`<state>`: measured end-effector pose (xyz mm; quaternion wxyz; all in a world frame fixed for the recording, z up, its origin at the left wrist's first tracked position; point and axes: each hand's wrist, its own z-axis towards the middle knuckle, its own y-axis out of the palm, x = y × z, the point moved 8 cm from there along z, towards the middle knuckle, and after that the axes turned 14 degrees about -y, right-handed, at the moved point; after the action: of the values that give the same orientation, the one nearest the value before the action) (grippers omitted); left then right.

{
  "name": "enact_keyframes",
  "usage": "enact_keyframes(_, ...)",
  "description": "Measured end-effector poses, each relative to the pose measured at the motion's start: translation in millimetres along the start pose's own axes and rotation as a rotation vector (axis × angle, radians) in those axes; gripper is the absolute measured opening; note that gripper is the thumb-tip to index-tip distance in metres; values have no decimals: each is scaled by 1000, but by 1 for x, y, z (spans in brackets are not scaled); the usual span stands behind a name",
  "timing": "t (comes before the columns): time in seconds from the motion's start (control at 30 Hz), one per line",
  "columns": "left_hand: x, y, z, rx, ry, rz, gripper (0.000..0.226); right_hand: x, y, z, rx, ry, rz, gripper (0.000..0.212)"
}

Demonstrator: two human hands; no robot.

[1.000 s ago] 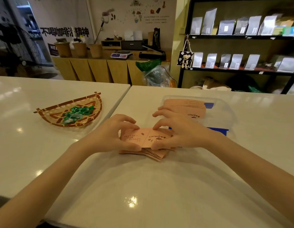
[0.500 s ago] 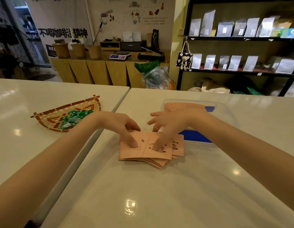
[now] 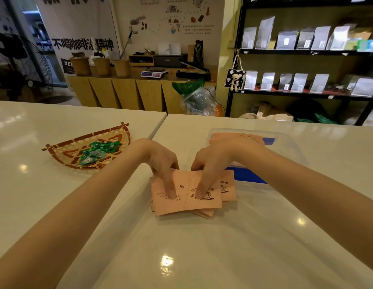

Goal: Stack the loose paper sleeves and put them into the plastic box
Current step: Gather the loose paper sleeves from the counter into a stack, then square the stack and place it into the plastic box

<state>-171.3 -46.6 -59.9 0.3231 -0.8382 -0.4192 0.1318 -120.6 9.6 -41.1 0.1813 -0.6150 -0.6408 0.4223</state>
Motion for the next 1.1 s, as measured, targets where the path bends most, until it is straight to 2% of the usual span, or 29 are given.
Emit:
enact_keyframes(0.23, -1, 1, -18, 146, 12, -52, 57, 3, 3, -7, 97, 8, -10, 58)
enact_keyframes(0.37, 0, 3, -39, 268, 24, -56, 60, -3, 5, -22, 265, -36, -59, 67)
enact_keyframes(0.47, 11, 7, -52, 350, 87, -13, 55, -12, 7, -43, 417, -94, -100, 58)
enact_keyframes(0.7, 69, -3, -74, 692, 282, 60, 47, 13, 14, -105, 700, 15, -165, 43)
enact_keyframes(0.87, 104, 3, -72, 685, 479, -46, 42, 36, 36, -133, 748, 107, -147, 53)
enact_keyframes(1.1, 113, 10, -53, 641, 530, -126, 39, 55, 56, -136, 823, 85, -118, 56)
